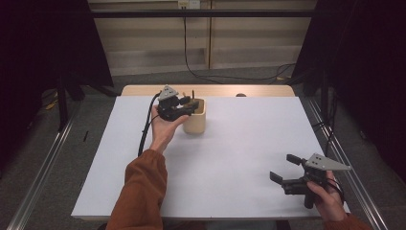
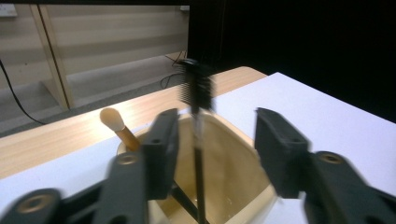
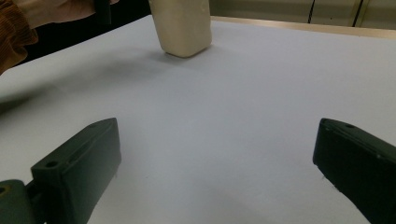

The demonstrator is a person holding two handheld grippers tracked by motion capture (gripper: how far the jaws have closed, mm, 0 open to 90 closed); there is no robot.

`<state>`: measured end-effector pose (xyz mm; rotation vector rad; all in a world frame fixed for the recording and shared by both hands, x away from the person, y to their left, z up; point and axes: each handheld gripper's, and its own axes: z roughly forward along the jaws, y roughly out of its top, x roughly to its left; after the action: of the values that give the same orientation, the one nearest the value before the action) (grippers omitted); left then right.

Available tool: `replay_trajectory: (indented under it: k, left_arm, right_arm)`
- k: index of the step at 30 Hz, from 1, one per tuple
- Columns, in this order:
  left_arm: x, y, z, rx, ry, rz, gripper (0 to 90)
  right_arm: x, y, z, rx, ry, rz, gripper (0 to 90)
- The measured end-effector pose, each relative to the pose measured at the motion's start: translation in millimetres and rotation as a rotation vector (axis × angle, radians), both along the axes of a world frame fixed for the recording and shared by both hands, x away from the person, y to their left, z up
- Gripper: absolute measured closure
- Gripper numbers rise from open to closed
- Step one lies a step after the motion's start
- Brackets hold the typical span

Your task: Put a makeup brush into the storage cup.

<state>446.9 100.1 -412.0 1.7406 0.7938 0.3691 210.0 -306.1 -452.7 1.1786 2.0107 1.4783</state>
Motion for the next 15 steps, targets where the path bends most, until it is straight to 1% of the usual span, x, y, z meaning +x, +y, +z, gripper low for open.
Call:
replay_trajectory:
  k: [4, 6, 10, 11, 12, 13, 14, 15]
  left_arm:
    - [0.3, 0.8, -1.0, -0.006, 0.015, -0.005, 33.9]
    - [0.1, 0.5, -1.3, -0.012, 0.016, -0.015, 29.8]
    - [-0.1, -0.5, -0.6, -0.009, 0.009, 0.002, 16.8]
    - [-0.1, -0.2, -0.2, -0.017, 0.007, 0.003, 14.2]
    - [-0.2, 0.6, 0.4, -0.014, 0.008, -0.002, 12.4]
    - [0.1, 0.7, 0.9, -0.027, 0.006, -0.001, 11.0]
    - [-0.4, 1.1, 1.8, -0.028, 0.005, 0.009, 9.3]
    - [-0.1, 2.4, 2.4, -0.033, 0.001, 0.003, 7.7]
  right_arm:
    - [0.2, 0.0, -0.1, 0.0, 0.0, 0.001, 0.7]
    - [0.4, 0.2, -0.1, 0.0, 0.0, 0.001, 0.7]
    - [0.8, 0.1, -0.3, 0.0, -0.001, -0.003, 0.6]
    - [0.9, 0.0, -0.2, 0.002, -0.001, -0.005, 0.5]
    - [1.2, -0.1, -0.3, 0.003, -0.002, -0.004, 0.5]
    - [1.2, 0.0, -0.3, 0.005, 0.0, -0.005, 0.5]
    - [1.2, 0.0, -0.3, 0.005, 0.003, -0.005, 0.5]
    - [1.3, -0.1, -0.5, 0.005, 0.002, -0.004, 0.5]
